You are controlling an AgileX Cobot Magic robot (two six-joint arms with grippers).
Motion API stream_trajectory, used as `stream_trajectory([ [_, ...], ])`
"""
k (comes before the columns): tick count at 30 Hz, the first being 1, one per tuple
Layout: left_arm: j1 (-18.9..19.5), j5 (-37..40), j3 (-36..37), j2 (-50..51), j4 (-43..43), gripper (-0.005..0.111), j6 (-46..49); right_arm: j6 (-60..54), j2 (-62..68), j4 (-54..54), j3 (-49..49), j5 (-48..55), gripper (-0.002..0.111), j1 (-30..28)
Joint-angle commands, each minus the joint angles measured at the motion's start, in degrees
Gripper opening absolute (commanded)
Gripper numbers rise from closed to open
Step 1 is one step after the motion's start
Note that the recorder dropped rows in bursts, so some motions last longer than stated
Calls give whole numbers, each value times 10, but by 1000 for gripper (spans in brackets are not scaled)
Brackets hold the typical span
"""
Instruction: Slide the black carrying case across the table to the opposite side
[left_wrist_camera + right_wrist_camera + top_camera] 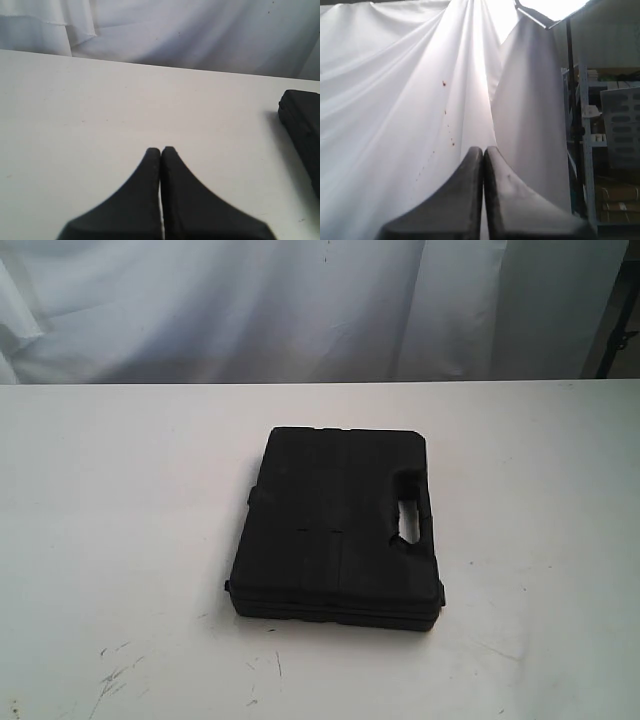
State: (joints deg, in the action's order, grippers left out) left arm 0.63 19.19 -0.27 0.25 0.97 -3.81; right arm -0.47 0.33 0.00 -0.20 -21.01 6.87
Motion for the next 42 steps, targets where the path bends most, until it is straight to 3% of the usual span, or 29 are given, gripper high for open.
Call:
stream_trajectory([
  [1,1,-7,3,-3,-1,0,-1,21,-3,-6,-23,-13,0,-2],
  [8,1,-7,3,-3,-1,0,-1,39,15,-6,-148,131,0,-2],
  [17,1,-7,3,-3,-1,0,-1,49,197,41,-298,356,0,-2],
  [28,1,-7,3,-3,-1,0,-1,35,394,135,-323,650,0,1],
  [35,1,-7,3,-3,-1,0,-1,28,404,160,-323,625,0,1],
  [42,1,-7,3,-3,-1,0,-1,-57,438,243,-335,603,0,1],
])
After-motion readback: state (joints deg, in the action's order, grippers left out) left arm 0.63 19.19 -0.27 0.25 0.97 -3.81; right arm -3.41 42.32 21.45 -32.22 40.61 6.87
